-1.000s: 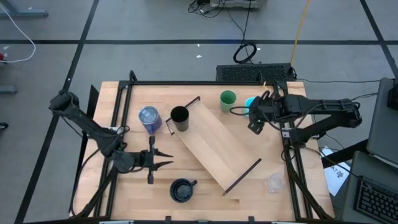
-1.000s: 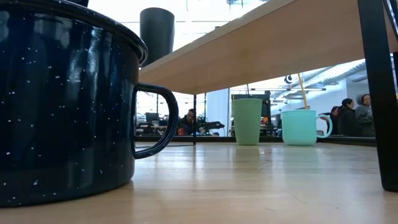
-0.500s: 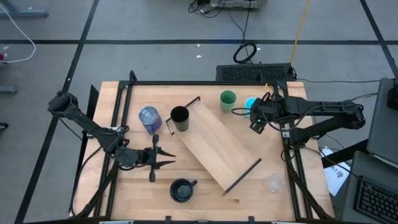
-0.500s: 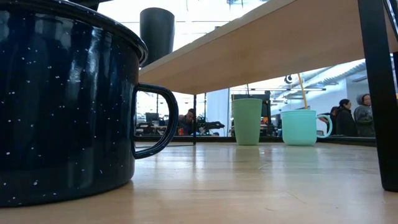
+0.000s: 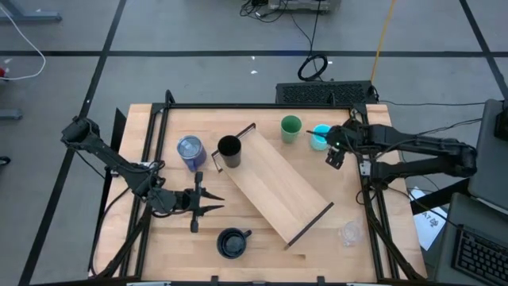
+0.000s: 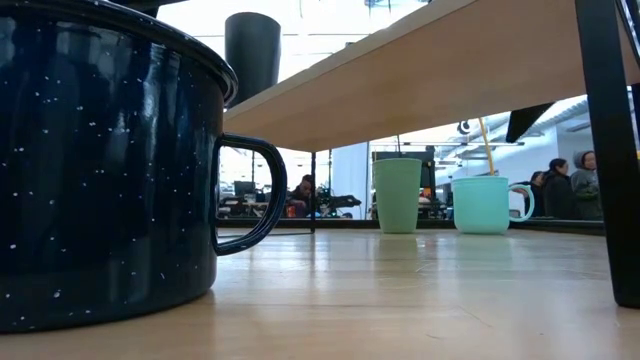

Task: Stack small to large cups/mugs on shelf
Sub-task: Put the light blue mug on the shelf

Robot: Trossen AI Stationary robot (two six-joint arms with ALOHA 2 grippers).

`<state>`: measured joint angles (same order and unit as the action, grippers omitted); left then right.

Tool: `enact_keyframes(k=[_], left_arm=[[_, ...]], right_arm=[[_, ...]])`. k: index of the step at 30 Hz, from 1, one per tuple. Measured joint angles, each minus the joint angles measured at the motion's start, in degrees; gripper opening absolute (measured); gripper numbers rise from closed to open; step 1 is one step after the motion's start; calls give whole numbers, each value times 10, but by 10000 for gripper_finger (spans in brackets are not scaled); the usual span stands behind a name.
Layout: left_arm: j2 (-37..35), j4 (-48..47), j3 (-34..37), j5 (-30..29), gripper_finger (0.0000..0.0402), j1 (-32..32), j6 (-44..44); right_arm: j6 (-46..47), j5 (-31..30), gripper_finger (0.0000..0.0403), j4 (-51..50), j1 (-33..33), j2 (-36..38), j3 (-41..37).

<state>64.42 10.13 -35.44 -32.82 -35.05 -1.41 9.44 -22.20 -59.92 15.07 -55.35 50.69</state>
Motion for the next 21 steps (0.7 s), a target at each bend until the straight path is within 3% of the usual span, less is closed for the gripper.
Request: enact_keyframes(k=[8,21], left_arm=[[0,-1,0,16,88,0,-2],[0,-13,0,19,88,0,-5]], right_arm=[[-51,15,291,20,67,1,-45],[-171,59,290,75,147,3,-49]])
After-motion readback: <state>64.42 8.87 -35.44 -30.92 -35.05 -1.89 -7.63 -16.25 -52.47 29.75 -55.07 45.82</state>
